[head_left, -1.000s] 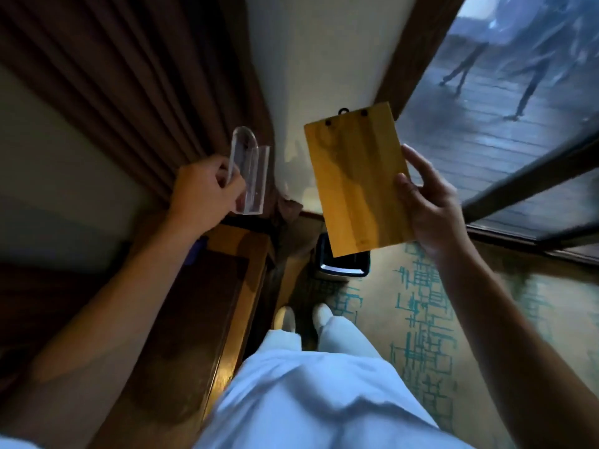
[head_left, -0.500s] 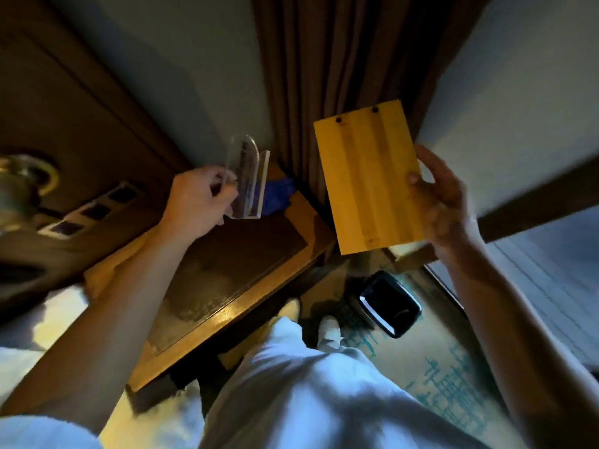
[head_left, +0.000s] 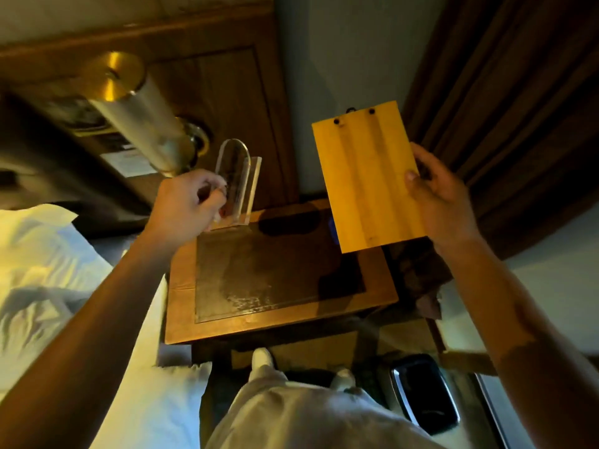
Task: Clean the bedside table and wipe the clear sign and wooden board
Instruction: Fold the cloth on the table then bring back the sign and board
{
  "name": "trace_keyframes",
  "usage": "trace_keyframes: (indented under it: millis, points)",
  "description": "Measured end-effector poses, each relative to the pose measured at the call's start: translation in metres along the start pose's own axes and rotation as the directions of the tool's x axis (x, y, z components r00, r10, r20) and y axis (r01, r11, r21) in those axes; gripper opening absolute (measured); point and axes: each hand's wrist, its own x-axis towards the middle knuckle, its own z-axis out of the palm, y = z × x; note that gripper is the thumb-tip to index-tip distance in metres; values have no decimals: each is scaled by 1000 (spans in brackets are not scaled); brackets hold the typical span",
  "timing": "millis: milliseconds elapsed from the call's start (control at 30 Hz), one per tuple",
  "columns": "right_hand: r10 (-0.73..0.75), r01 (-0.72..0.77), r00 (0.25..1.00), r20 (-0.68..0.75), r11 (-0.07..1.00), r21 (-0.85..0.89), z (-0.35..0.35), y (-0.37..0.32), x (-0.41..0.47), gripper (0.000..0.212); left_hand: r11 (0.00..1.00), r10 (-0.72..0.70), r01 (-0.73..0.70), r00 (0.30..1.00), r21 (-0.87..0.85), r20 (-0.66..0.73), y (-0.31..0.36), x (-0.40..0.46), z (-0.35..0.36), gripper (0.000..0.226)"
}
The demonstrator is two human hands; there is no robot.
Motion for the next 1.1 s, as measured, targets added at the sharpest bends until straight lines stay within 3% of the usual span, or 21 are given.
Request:
trace_keyframes:
  millis: [267,567,967,1100]
  points:
    - [34,-34,999,-1,997,75,100,-10,39,46,999,-14,16,999,39,-45,-84,11,-46,5]
    - [186,-190,981,48,975,115,177,18,42,54,997,-68,71,989,-21,131,-150,15,-28,12]
    - [292,-296,944,152,955,2,149,88,67,51,986,-164,163,935,29,315,-176,-2,52,21]
    - [336,-343,916,217,939,-8,127,119,80,49,965,-262,244,905,93,336,-171,-7,83,33]
